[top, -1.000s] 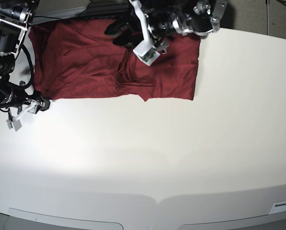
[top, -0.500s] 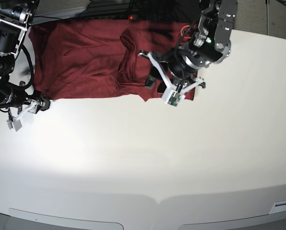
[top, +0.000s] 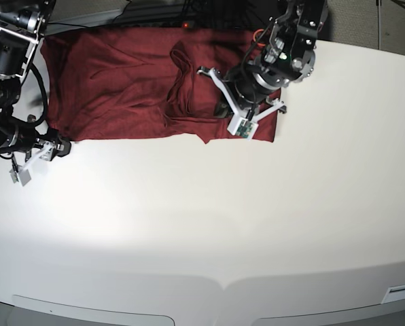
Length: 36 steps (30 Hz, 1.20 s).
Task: Fold the T-shirt properly
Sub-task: 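Lower the left gripper onto the folded shirt and grasp the fold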
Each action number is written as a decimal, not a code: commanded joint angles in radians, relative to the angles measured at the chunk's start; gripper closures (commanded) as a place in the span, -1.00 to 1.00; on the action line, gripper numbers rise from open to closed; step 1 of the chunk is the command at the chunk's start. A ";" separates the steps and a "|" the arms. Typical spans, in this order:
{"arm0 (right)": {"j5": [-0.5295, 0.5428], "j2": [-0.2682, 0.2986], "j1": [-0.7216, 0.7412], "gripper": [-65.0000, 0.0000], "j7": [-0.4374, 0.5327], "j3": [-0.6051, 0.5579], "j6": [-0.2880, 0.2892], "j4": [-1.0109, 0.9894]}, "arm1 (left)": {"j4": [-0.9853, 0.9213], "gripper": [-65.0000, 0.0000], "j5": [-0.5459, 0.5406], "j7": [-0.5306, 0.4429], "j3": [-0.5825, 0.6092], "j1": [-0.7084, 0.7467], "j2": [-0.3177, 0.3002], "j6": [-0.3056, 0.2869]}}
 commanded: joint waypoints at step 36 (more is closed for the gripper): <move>-0.004 0.019 0.011 0.03 -0.009 0.003 0.004 0.011 | -0.068 0.08 -0.377 0.129 0.040 -0.223 0.005 -0.147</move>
